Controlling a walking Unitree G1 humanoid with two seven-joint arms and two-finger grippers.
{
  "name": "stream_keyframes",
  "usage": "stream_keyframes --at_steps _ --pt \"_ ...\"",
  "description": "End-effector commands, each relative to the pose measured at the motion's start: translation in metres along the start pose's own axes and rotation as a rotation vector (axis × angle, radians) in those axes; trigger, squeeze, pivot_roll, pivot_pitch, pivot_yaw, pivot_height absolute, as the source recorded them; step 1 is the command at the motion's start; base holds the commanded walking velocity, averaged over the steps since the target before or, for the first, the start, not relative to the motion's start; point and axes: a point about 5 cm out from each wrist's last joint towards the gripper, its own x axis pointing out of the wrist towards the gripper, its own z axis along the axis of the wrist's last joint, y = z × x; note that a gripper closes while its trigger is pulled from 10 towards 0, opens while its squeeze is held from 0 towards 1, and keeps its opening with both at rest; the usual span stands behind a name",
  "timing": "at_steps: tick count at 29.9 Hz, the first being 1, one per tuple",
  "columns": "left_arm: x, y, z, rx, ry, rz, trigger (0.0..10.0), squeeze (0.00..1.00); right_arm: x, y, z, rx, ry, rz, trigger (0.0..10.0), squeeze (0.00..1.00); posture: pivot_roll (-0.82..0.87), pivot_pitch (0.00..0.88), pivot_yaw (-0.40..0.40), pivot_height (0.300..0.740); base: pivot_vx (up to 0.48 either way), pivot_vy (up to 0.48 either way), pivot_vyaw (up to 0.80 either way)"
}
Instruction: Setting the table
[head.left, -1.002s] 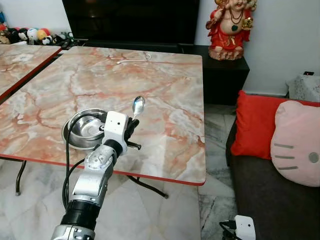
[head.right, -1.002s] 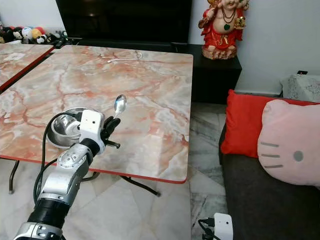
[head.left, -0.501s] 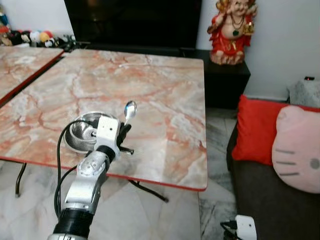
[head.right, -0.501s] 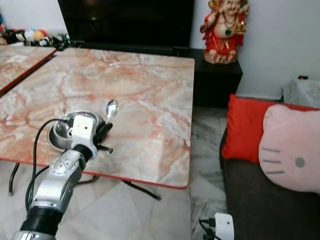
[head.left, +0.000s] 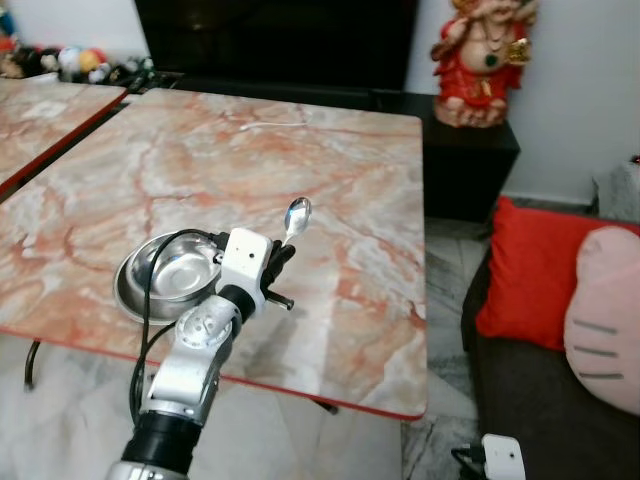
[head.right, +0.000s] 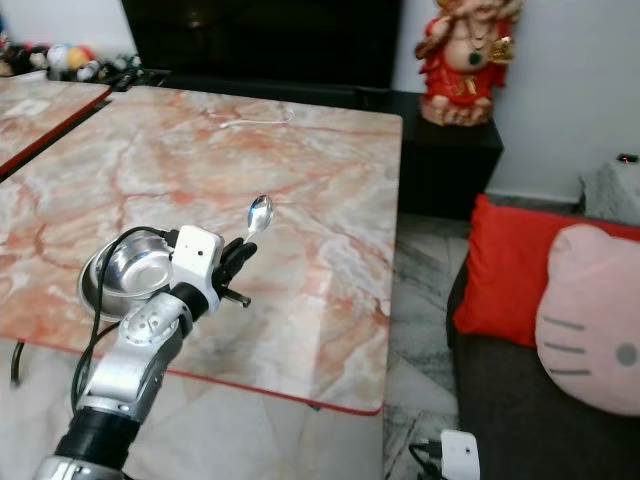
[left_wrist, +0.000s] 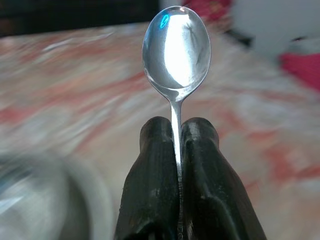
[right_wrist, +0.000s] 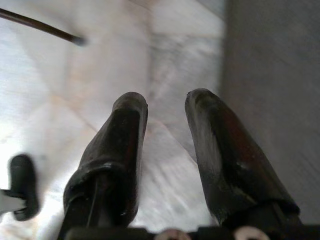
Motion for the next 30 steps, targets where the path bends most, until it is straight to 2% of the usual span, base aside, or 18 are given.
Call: stream_keyframes --at_steps 1,6,8,12,17,25,30 --pt "0.002 -0.001 0.004 0.018 0.005 -0.006 10.0 0.00 -0.001 0.001 -0.005 -0.010 0.013 0.006 10.0 0.00 0.09 0.000 -0.033 0.740 0.000 0.000 0.00" --pt "0.007 0.005 0.001 0.002 0.081 0.030 10.0 0.00 -0.001 0.001 -0.004 -0.010 0.013 0.008 10.0 0.00 0.09 0.000 -0.032 0.740 0.000 0.000 0.00" --pt "0.011 0.003 -0.002 0.008 0.128 -0.016 10.0 0.00 -0.001 0.002 -0.004 -0.014 0.014 0.010 10.0 0.00 0.10 0.000 -0.036 0.740 0.000 0.000 0.00" --pt "0.015 0.000 -0.004 0.013 0.153 -0.040 10.0 0.00 0.000 0.002 -0.003 -0.017 0.014 0.012 10.0 0.00 0.10 0.000 -0.037 0.740 0.000 0.000 0.00" --pt "0.022 0.001 0.001 0.016 0.170 -0.008 10.0 0.00 0.000 0.002 -0.003 -0.020 0.012 0.014 10.0 0.00 0.10 0.000 -0.039 0.740 0.000 0.000 0.00" --pt "0.028 0.003 -0.006 -0.037 0.257 0.041 10.0 0.00 0.000 0.001 -0.002 -0.024 0.013 0.015 10.0 0.00 0.10 0.000 -0.044 0.740 0.000 0.000 0.00" --pt "0.030 -0.005 -0.017 -0.069 0.325 0.006 10.0 0.00 0.000 0.002 -0.002 -0.027 0.013 0.016 10.0 0.00 0.09 0.000 -0.044 0.740 0.000 0.000 0.00"
